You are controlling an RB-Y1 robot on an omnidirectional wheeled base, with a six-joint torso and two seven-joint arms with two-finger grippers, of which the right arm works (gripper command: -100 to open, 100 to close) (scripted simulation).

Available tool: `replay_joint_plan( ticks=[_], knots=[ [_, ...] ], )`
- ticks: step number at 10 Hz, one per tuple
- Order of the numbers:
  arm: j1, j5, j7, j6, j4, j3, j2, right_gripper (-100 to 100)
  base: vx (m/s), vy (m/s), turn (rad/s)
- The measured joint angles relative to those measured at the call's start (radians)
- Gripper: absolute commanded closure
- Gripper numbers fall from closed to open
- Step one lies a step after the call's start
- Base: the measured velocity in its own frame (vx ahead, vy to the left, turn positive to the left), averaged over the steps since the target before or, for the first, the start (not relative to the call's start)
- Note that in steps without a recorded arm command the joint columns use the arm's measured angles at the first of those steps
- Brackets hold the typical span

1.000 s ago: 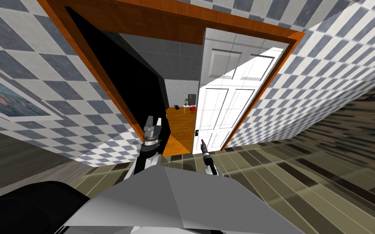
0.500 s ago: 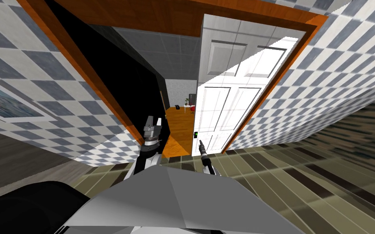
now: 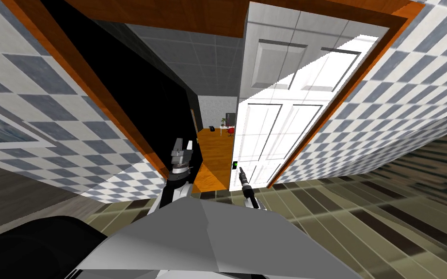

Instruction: Push the door open

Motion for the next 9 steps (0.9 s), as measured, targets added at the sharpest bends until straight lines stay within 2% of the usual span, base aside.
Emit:
replay_joint_plan(
  ticks=[2, 4, 5, 9],
  knots=[
    [-0.004, -0.003, 0.002, 0.001, 0.004, -0.004, 0.002, -100, 0.208, 0.038, 0.026],
    [-0.014, -0.006, 0.003, 0.002, 0.015, -0.010, 0.025, -100, 0.133, 0.026, 0.008],
    [-0.013, -0.006, 0.004, -0.001, 0.016, -0.010, 0.026, 100, -0.015, -0.001, 0.006],
    [-0.014, -0.006, 0.004, 0.003, 0.016, -0.010, 0.025, 100, -0.015, -0.004, 0.002]
  ],
)
